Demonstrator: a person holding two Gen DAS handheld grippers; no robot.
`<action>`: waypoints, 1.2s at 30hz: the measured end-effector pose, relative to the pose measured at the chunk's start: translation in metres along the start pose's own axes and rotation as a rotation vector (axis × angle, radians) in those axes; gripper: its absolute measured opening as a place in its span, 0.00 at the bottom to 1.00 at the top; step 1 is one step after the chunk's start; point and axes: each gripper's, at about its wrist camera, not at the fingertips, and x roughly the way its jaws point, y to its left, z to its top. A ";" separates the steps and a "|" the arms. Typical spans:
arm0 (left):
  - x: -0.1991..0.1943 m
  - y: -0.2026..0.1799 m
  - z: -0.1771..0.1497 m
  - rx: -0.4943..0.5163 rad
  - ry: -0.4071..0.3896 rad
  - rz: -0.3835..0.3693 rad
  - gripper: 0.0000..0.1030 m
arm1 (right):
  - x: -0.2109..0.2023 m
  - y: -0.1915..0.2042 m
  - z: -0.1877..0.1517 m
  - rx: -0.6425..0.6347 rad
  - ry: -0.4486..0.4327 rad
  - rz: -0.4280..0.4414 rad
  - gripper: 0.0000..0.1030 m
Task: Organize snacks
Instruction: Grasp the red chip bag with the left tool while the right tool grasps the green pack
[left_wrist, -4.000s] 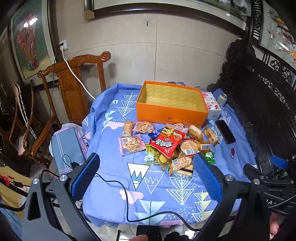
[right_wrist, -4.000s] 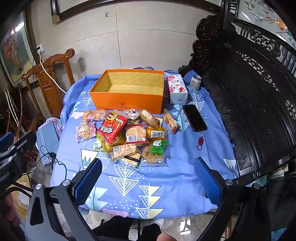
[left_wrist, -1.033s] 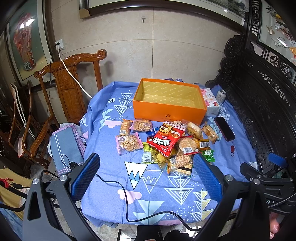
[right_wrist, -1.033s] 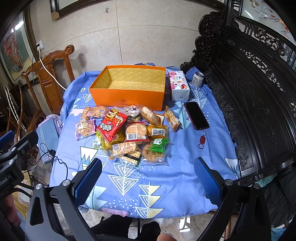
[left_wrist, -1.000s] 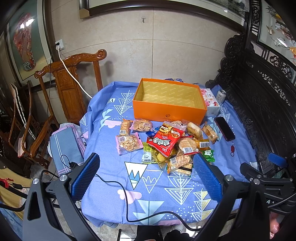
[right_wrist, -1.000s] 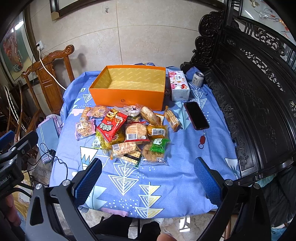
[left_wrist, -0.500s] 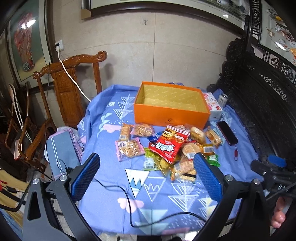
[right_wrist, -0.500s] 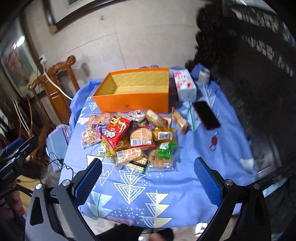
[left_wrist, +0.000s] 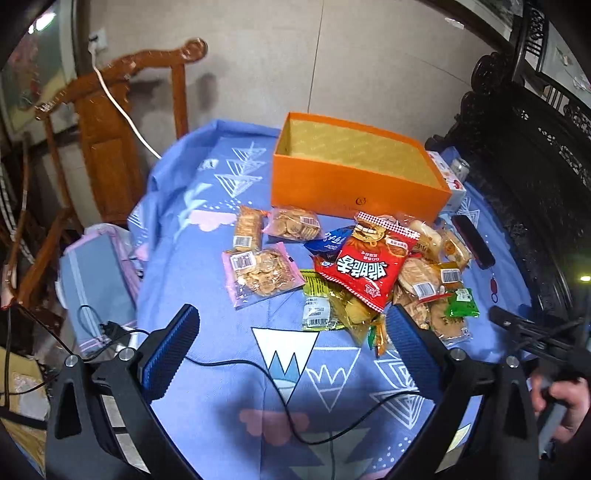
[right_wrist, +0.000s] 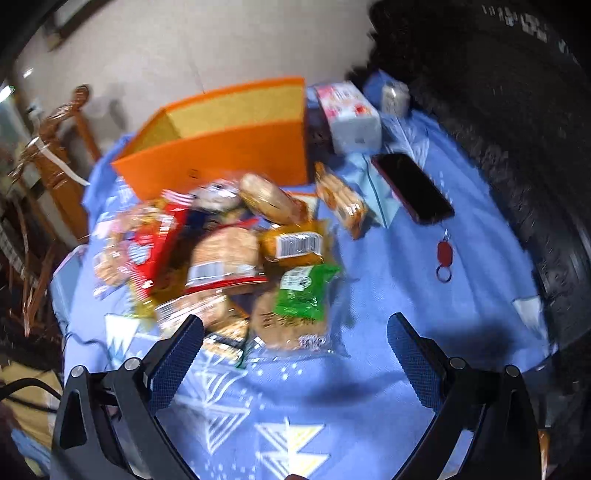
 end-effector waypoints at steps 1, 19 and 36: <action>0.005 0.002 0.003 -0.001 -0.001 -0.007 0.96 | 0.014 -0.004 0.003 0.035 0.024 -0.013 0.97; 0.064 -0.056 0.028 0.268 -0.052 -0.004 0.96 | 0.094 -0.009 0.016 0.038 0.158 -0.005 0.35; 0.205 -0.130 0.033 0.507 0.062 -0.181 0.74 | 0.038 -0.030 0.000 0.103 0.135 0.053 0.36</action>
